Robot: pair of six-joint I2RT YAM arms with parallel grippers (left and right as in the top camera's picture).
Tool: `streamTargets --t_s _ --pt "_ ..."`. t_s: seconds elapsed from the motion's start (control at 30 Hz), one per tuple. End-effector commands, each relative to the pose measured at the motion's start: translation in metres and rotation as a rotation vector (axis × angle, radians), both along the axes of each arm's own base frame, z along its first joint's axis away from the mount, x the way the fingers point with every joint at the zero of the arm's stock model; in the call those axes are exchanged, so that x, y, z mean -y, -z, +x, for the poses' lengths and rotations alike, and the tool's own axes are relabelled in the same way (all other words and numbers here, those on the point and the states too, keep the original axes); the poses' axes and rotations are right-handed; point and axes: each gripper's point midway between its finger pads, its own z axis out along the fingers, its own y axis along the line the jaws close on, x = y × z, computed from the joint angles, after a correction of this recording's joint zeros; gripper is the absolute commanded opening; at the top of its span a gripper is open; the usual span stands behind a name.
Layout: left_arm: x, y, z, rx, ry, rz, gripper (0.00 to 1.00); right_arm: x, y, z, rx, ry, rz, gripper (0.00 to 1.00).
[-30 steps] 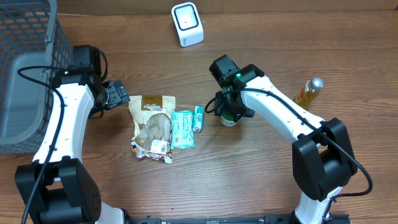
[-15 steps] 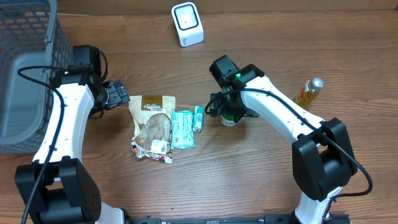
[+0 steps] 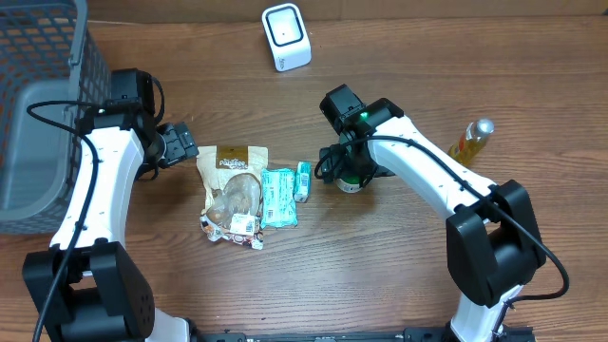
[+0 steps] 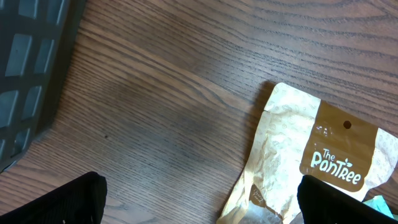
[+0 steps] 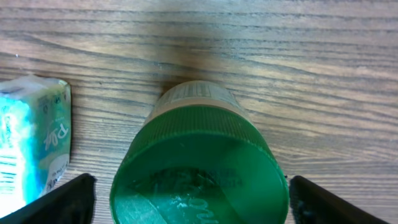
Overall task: Scan the item barcode
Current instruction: 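Lower the right gripper onto the green jar lid and grasp it, then close the right gripper on the green jar and lift it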
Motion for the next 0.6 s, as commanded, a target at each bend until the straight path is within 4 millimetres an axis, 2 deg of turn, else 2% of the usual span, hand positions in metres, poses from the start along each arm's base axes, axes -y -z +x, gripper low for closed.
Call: streamTargets --t_s 0.0,0.07,0.2,0.33,0.57 --pt "0.0002 -0.0088 0.001 0.024 0.022 0.007 1.0 0.0017 0.0002 0.0002 0.003 0.053 0.006 0.92" --pt "0.0002 -0.0088 0.001 0.024 0.022 0.007 1.0 0.0019 0.0 0.0011 0.009 0.121 0.011 0.87" --pt "0.0002 -0.0088 0.001 0.024 0.022 0.007 1.0 0.0004 -0.0004 0.0048 0.025 0.197 0.027 0.86" --pt "0.0002 -0.0088 0.001 0.024 0.022 0.007 0.99 -0.0017 -0.0007 0.0082 0.037 0.201 0.037 0.85" --pt "0.0002 -0.0088 0.001 0.024 0.022 0.007 1.0 -0.0019 -0.0009 0.0082 0.038 0.201 0.038 0.68"
